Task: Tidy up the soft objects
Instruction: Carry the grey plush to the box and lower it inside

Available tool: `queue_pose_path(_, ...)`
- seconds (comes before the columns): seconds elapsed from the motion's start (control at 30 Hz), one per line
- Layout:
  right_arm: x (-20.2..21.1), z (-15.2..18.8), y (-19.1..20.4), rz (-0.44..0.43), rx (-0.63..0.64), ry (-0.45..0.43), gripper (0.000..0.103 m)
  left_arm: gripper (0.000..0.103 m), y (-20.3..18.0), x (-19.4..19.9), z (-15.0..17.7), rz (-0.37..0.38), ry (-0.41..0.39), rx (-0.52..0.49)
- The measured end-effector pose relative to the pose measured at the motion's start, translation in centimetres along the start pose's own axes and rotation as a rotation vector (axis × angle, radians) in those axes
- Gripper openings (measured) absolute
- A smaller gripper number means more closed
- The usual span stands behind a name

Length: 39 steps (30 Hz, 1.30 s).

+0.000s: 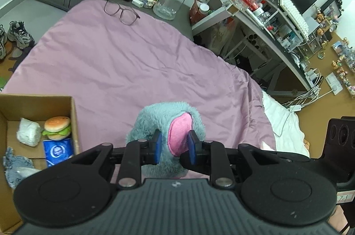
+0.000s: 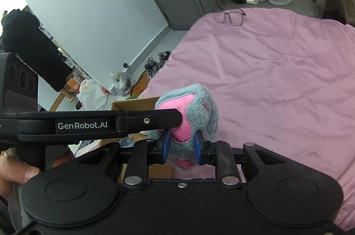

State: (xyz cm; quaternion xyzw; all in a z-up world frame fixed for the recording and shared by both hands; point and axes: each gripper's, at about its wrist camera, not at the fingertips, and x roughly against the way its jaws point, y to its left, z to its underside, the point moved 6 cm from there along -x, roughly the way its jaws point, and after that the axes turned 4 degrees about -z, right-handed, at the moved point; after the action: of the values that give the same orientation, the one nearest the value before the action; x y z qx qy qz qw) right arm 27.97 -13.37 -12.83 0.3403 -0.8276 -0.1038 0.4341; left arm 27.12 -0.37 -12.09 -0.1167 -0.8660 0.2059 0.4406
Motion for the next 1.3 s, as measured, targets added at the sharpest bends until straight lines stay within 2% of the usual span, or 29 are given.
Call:
queue_pose_path(0.6, -3.6, 1.5, 8.5, -0.063, 0.075, 0.033, 0.023, 0.023, 7.1, 6.8, 1.7, -0.044, -0.065, 0.057)
queue_pose_path(0.97, -6.4, 2.8, 10.5, -0.083, 0.081, 0.071, 0.023, 0.023, 10.8, 7.7, 3.0, -0.075, -0.059, 0.101)
queue_pose_path(1.3, -8.0, 2.3, 10.7, -0.07, 0.083, 0.077, 0.023, 0.024, 12.8, 7.0, 2.3, -0.068, -0.067, 0.133)
